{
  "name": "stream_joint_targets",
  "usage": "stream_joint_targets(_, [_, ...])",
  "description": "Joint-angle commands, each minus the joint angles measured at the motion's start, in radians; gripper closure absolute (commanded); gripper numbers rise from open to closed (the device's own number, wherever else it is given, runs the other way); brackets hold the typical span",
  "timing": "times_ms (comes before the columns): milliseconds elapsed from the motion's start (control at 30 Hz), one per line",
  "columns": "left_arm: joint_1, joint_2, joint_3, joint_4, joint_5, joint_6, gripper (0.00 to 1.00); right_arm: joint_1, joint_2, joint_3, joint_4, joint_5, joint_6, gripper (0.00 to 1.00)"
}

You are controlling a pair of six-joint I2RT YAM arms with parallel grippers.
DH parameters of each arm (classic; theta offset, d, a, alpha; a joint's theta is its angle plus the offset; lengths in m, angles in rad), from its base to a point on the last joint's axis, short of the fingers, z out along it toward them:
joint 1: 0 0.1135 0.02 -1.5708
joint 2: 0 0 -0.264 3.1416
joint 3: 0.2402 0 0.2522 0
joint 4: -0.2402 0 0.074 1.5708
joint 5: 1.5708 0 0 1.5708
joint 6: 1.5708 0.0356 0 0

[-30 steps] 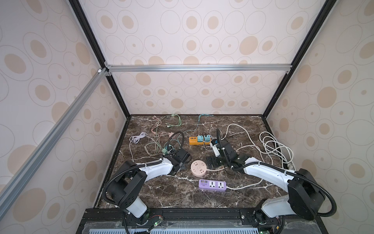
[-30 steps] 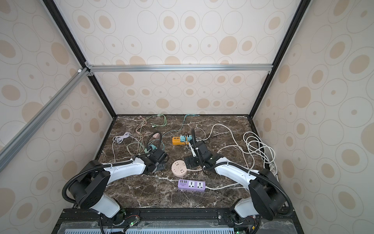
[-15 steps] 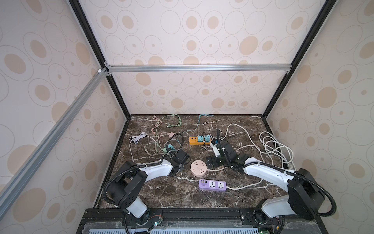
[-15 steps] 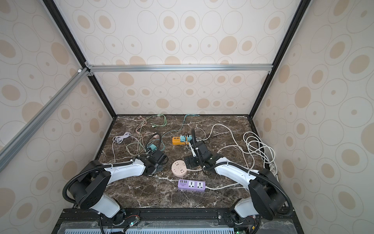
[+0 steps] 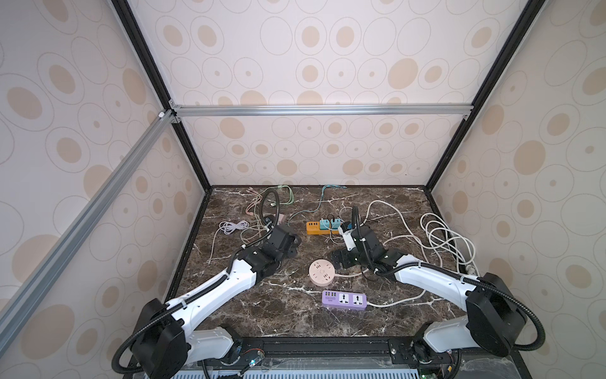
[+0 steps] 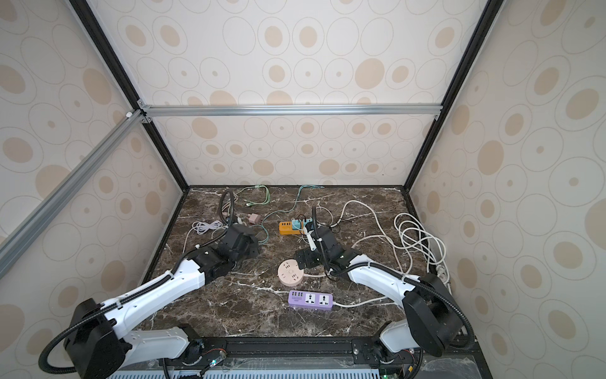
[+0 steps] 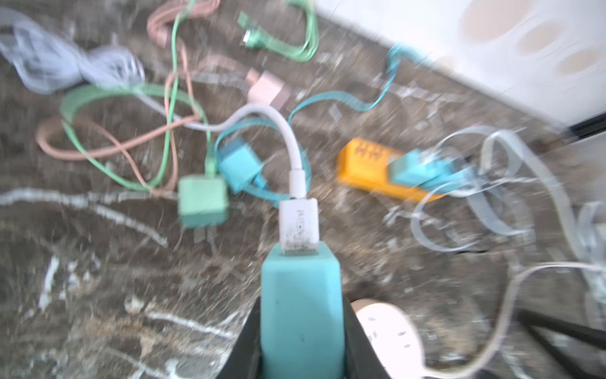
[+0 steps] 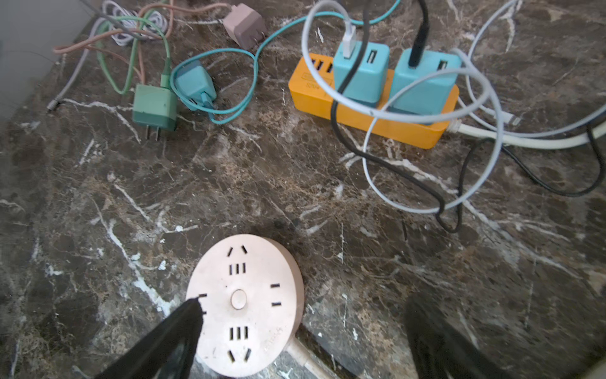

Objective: Insert the plug

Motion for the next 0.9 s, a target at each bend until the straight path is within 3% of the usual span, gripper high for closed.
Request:
stream_joint_targets(0, [0.021, -0.068, 0.138, -0.050, 0.022, 0.143, 1.00, -0.001, -0.020, 0.024, 0.104, -0.054, -0.012, 0.04])
stream_joint_targets(233, [0.037, -0.121, 0.427, -0.117, 0.091, 0.303, 1.00, -0.001, 0.025, 0.046, 0.237, -0.142, -0.047, 0.05])
stream_joint_targets(400, [0.043, -0.147, 0.577, -0.101, 0.213, 0.370, 1.00, 0.013, 0.079, 0.070, 0.339, -0.231, -0.093, 0.05])
stream_joint_targets(667, [0.044, -0.147, 0.575, -0.118, 0.238, 0.380, 1.00, 0.046, 0.191, 0.136, 0.424, -0.298, -0.131, 0.07])
stream_joint_targets(867, [0.047, -0.144, 0.539, -0.117, 0.239, 0.372, 1.00, 0.076, 0.268, 0.158, 0.476, -0.272, -0.158, 0.07])
